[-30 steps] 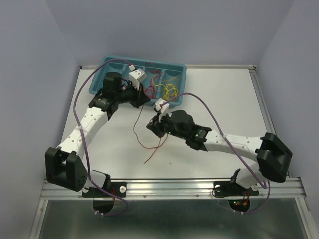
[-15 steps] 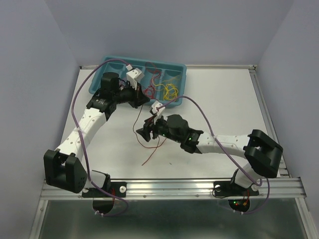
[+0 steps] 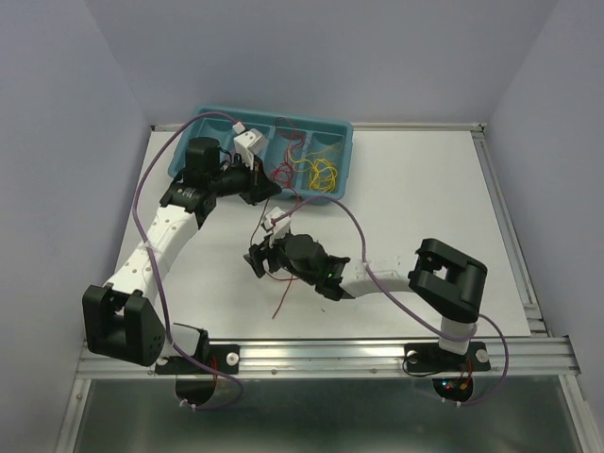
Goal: Untangle the cables
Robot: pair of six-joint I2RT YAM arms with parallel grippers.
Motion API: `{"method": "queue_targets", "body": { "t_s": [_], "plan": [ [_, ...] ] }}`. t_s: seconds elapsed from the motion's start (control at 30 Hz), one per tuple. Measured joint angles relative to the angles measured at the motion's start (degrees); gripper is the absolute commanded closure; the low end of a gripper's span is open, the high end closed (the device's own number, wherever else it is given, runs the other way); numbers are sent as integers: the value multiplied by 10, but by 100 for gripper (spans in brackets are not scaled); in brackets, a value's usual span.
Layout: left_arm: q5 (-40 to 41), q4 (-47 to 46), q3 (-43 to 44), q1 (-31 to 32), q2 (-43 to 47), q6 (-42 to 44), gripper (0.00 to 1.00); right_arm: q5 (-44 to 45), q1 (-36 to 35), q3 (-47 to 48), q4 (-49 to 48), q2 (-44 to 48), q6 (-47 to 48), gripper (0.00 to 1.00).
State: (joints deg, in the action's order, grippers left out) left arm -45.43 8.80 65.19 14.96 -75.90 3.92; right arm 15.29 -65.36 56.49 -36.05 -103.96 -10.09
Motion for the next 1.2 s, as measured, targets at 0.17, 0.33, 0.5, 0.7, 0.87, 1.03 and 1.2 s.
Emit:
{"method": "queue_targets", "body": {
  "t_s": [0.17, 0.33, 0.5, 0.7, 0.87, 1.03, 1.2],
  "plan": [
    [-11, -5, -3, -19, 1, -10, 100, 7, 0, 20, -45, -28, 2, 23],
    [-40, -6, -7, -48, 1, -17, 100, 1, 0, 20, -87, -36, 12, 46],
    [-78, 1, -7, -57, -1, -17, 100, -38, 0, 20, -112, -41, 23, 54],
    [-137, 25, 2, -60, -19, -18, 100, -67, 0, 20, -125, -41, 29, 31],
    [-162, 39, 5, -61, -24, -19, 100, -57, 0, 21, -137, -53, 35, 36],
    [-189, 43, 5, -62, -24, -26, 100, -50, 0, 26, -146, -75, 43, 63],
    [-218, 44, 6, -64, -24, -30, 100, -69, 0, 26, -170, -75, 55, 99]
  ]
}}
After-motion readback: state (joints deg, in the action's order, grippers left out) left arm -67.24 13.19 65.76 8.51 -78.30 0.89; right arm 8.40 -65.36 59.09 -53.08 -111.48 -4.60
